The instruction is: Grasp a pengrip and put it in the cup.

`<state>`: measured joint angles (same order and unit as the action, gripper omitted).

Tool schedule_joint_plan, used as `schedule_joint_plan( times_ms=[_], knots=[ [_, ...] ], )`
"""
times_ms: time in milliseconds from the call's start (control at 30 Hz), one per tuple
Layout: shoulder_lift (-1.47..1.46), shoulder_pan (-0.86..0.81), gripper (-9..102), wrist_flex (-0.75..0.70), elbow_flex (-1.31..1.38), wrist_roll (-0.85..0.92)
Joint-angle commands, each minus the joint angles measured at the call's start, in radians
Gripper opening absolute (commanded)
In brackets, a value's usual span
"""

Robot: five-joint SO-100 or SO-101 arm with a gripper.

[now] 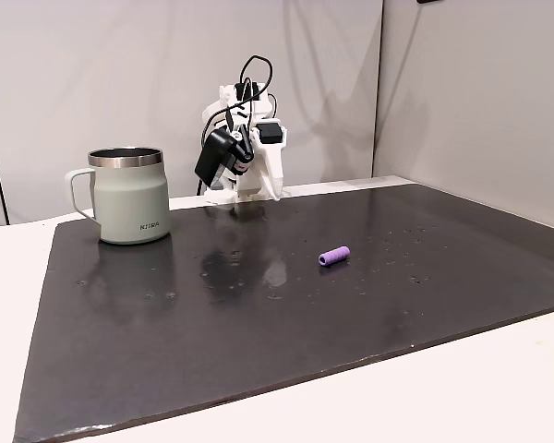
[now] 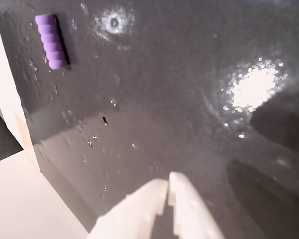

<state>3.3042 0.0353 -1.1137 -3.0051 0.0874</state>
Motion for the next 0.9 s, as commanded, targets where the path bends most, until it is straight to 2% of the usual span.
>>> schedule_joint_plan(
  times_ms=[0,467,633,867],
  knots=[
    [0.012,0.011,0,0.041,0.006,0.008],
    [0.012,0.011,0,0.041,0.006,0.012],
    [0.014,-0.012,0,0.086,0.003,0.075],
    [-0.084,-0.058,0,0.094,0.161,0.124]
  ],
)
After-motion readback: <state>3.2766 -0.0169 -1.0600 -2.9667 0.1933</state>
